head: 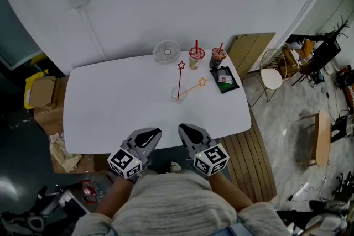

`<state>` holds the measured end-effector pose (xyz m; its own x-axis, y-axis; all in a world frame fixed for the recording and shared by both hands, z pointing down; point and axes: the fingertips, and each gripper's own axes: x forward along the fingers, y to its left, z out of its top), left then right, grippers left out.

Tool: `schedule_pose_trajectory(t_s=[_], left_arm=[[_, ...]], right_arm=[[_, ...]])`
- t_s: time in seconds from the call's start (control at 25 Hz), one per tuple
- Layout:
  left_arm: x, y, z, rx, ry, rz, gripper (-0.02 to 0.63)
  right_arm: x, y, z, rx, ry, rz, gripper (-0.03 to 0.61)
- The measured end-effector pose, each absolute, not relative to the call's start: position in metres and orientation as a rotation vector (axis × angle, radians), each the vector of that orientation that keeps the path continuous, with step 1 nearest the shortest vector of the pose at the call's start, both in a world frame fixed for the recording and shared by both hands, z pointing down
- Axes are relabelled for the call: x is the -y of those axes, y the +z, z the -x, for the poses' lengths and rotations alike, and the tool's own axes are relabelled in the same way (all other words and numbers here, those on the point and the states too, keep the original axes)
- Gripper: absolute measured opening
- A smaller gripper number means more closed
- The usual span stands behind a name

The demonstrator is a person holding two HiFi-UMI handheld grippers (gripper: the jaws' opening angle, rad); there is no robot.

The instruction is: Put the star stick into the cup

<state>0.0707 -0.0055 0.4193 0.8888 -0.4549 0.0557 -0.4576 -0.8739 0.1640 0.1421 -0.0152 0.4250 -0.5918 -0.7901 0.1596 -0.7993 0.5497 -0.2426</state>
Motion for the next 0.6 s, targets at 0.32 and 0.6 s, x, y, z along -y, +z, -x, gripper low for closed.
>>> schedule_pose_trajectory(t_s=[0.32,0.6], left_arm=[[-0.003,0.415,-0.077,0.724,0.037,-2.884,0.017],[-0.007,0.412,-0.085,0.742,0.042,-2.886,0.017]], right_arm=[[0.014,0.425,-0.15,2.741,0.448,-1.391,0.015],[0.016,0.425,-0.158,2.736,0.44,-1.376,0.009]])
